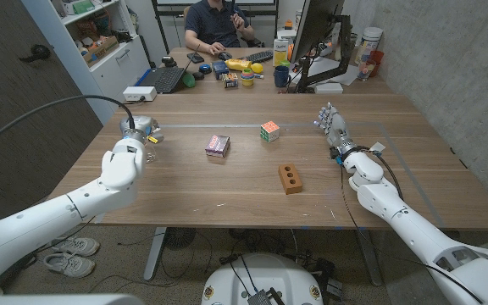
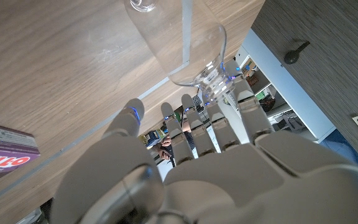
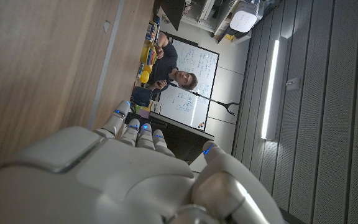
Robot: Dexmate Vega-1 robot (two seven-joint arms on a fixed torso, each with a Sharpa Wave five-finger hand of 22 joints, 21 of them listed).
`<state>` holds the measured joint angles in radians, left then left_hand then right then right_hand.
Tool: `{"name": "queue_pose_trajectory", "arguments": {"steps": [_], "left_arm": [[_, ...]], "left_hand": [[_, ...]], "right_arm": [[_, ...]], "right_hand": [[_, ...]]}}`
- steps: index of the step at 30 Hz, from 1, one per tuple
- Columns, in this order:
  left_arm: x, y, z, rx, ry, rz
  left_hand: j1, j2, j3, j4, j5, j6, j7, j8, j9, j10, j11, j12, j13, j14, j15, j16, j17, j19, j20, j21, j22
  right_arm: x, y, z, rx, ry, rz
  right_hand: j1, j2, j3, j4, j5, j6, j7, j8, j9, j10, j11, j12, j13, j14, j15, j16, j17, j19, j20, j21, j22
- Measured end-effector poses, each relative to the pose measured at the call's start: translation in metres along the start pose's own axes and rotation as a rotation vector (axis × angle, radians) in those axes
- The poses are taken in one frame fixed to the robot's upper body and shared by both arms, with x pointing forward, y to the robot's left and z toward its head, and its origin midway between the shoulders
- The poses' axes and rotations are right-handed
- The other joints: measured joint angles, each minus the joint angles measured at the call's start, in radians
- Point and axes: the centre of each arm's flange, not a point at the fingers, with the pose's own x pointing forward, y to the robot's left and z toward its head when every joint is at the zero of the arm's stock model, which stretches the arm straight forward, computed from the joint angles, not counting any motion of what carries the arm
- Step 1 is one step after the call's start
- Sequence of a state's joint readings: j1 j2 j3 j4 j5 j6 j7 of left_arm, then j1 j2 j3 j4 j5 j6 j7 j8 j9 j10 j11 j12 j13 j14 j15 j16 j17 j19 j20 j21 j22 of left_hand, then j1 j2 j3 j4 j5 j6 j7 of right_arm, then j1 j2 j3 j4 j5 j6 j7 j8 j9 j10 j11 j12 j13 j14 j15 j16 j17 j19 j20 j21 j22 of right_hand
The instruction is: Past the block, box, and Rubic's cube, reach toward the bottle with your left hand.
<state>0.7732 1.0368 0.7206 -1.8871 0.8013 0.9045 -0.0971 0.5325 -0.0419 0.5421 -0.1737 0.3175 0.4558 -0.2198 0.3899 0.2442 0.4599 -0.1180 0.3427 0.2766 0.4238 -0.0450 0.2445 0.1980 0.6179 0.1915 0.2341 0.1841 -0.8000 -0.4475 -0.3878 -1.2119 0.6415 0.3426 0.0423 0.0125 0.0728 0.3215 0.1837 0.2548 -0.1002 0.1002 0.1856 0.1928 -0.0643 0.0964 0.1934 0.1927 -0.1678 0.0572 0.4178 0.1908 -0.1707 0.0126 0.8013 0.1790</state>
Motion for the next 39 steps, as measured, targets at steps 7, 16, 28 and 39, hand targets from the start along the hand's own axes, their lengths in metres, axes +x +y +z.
{"name": "queue_pose_trajectory", "arguments": {"steps": [7, 16, 28, 39], "left_arm": [[-0.0007, 0.0001, 0.0009, 0.006, 0.006, -0.004], [-0.0008, 0.0006, 0.0008, 0.014, 0.010, -0.006], [0.0025, -0.0019, -0.0004, 0.015, 0.015, -0.016], [0.0069, -0.0026, -0.0018, 0.009, 0.010, -0.021]], "left_hand": [[0.013, 0.002, 0.008, 0.000, -0.007, 0.000, 0.000, 0.000, 0.005, 0.000, 0.000, 0.000, 0.000, 0.000, 0.000, -0.001, -0.002, 0.006, -0.006, 0.000, 0.000], [0.030, 0.004, 0.018, -0.001, -0.015, 0.000, 0.000, 0.000, 0.005, 0.004, -0.004, 0.000, 0.005, 0.004, -0.004, -0.001, -0.003, 0.006, -0.006, -0.001, 0.000], [0.034, 0.008, 0.023, 0.004, -0.016, 0.011, 0.000, 0.006, 0.005, 0.004, -0.004, 0.000, 0.009, 0.004, -0.004, -0.009, -0.003, 0.005, -0.006, -0.005, 0.000], [0.038, 0.012, 0.028, 0.008, -0.022, 0.022, 0.000, 0.010, 0.009, 0.004, -0.004, 0.005, 0.009, 0.009, 0.002, -0.009, -0.003, 0.002, -0.009, -0.009, 0.000]], "right_arm": [[-0.0006, -0.0009, 0.0002, -0.001, 0.000, 0.000], [0.0005, -0.0017, 0.0001, -0.002, 0.001, -0.003], [0.0047, 0.0023, -0.0022, -0.002, 0.008, 0.005], [0.0084, 0.0061, -0.0049, -0.002, 0.018, 0.008]], "right_hand": [[0.000, 0.000, 0.000, 0.000, 0.000, 0.000, 0.000, 0.000, 0.000, 0.000, 0.000, 0.000, 0.000, -0.002, 0.002, 0.000, -0.005, 0.000, 0.000, 0.000, 0.000], [0.000, 0.000, -0.007, -0.001, 0.005, 0.000, 0.000, 0.000, 0.000, 0.000, 0.000, 0.000, 0.000, -0.004, 0.004, 0.000, -0.005, 0.000, 0.000, 0.000, 0.000], [0.000, 0.000, -0.008, 0.000, 0.004, 0.000, 0.000, 0.000, 0.000, 0.000, 0.000, 0.000, 0.000, -0.004, 0.004, -0.001, -0.005, 0.000, 0.000, -0.006, 0.000], [0.000, 0.000, -0.015, -0.001, 0.004, 0.000, 0.000, 0.000, 0.000, 0.002, 0.002, 0.000, 0.000, -0.004, 0.003, -0.004, -0.005, 0.000, 0.000, -0.010, 0.000]]}}
